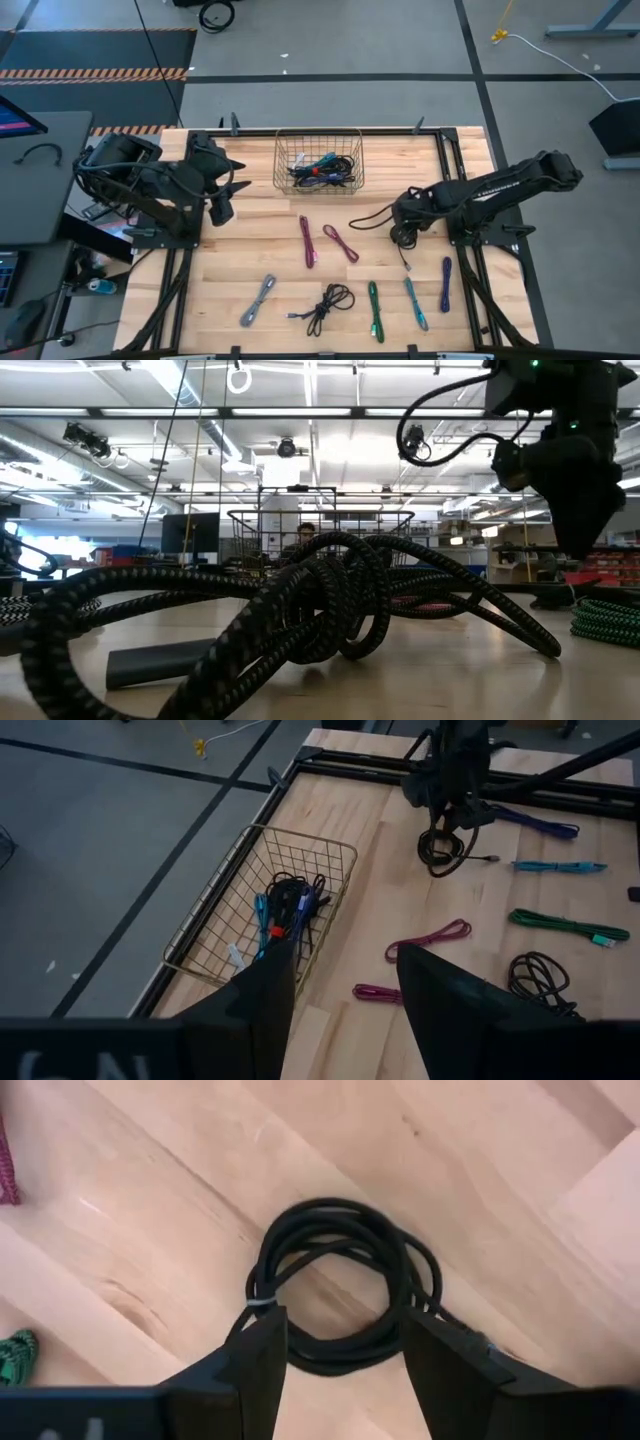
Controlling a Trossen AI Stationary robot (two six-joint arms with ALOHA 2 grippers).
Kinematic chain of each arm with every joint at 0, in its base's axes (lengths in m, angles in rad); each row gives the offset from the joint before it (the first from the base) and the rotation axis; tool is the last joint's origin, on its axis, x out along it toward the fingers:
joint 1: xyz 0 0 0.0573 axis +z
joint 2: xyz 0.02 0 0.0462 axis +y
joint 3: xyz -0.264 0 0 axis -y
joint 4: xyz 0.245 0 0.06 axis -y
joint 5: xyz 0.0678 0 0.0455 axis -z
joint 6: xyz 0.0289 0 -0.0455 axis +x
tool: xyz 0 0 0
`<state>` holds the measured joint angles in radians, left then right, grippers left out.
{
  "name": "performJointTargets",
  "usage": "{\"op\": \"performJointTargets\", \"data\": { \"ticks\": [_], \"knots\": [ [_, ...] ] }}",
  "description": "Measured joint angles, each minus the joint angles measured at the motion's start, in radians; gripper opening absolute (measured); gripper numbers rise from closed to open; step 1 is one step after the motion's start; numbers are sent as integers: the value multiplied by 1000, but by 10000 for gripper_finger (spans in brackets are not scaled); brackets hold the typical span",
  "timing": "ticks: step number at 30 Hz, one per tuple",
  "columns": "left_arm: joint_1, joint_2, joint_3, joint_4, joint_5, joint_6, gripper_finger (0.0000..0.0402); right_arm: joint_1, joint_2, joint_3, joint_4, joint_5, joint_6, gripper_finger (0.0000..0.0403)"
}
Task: Pick and place USB-C Cables
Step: Put the black charger cable into the wire basket
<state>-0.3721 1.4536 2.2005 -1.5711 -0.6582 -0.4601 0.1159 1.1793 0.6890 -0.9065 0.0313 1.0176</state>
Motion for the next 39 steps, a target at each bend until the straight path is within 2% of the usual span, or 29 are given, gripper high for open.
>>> {"op": "performJointTargets", "data": {
  "ticks": [9, 15, 21, 30, 34, 39],
  "knots": [
    [0, 0, 0, 0, 0, 0, 181, -48, 0, -61, 10, 13, -19, 200],
    [0, 0, 0, 0, 0, 0, 181, -72, 0, -137, 133, 16, -19, 200],
    [0, 0, 0, 0, 0, 0, 181, -81, 0, -217, 258, -19, -10, 200],
    [0, 0, 0, 0, 0, -1, 181, -79, -2, -251, 271, -57, -27, 196],
    [0, 0, 0, 0, 0, -1, 181, -79, -1, -252, 264, -46, -26, 164],
    [0, 0, 0, 0, 0, -1, 181, -79, -1, -253, 250, -28, -2, 68]
  ]
}}
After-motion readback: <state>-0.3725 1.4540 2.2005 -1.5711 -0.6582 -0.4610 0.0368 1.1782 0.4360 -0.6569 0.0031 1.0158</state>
